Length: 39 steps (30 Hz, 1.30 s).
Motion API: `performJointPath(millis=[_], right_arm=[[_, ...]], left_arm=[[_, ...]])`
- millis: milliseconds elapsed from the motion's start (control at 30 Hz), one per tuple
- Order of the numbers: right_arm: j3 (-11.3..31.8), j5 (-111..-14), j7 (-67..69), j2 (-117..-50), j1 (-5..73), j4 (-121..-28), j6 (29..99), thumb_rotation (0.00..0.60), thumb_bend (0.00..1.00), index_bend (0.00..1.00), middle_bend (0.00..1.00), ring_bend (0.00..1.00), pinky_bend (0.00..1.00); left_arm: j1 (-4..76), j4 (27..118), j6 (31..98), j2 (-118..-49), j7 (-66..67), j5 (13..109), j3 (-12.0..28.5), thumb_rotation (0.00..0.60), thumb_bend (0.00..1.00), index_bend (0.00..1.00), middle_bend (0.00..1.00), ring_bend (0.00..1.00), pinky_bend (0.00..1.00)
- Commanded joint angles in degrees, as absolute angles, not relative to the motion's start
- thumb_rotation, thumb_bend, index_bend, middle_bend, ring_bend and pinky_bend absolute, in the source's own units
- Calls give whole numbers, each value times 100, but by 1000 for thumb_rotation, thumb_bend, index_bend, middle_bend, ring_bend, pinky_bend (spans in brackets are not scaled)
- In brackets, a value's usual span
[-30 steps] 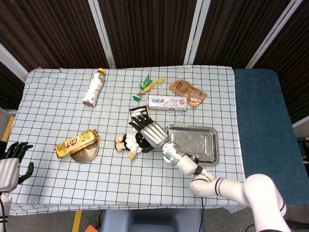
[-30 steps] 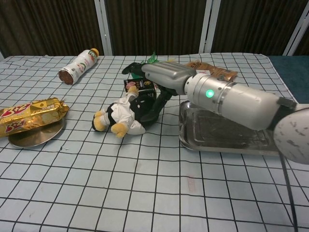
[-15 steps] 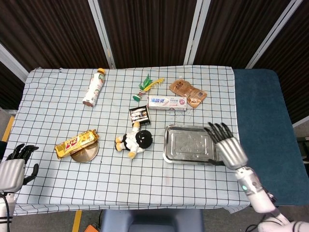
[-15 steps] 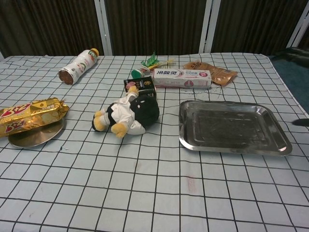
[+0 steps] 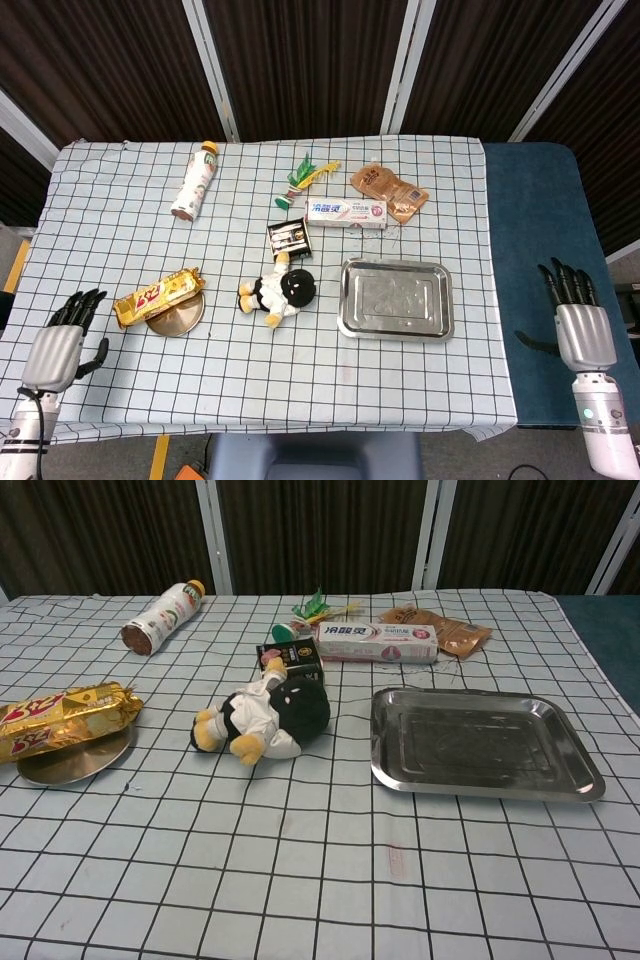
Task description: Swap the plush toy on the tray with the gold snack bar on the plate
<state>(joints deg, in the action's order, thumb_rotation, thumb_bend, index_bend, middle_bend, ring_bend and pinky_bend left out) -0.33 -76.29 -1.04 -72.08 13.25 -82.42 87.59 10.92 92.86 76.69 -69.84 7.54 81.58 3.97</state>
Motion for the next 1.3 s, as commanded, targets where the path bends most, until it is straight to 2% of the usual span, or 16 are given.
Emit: performJointPath(millis=[33, 233, 800, 1300], right_arm=[[25, -8008, 194, -7129, 1123, -8370, 9163, 600, 93, 0, 0, 0, 0], [-7, -8469, 338, -7126, 931, -8372, 9463, 600, 93, 0, 0, 0, 0], [95, -8762, 583, -7047, 810, -8416, 9220, 600, 93, 0, 0, 0, 0], [175, -8881, 598, -7048, 759, -8402, 9055, 600, 93, 0, 0, 0, 0]], left_arm=[[1532, 9473, 7159, -7201, 1146, 8041, 548, 600, 464, 0, 0, 0, 162], [1924, 9585, 6716, -7497, 1468, 7632, 758, 600, 461, 0, 0, 0, 150], [2573, 9057, 5843, -8177, 1965, 6151, 964, 600, 445, 0, 0, 0, 131], [2835, 8347, 5829, -8550, 2061, 5808, 971, 600, 446, 0, 0, 0, 114]])
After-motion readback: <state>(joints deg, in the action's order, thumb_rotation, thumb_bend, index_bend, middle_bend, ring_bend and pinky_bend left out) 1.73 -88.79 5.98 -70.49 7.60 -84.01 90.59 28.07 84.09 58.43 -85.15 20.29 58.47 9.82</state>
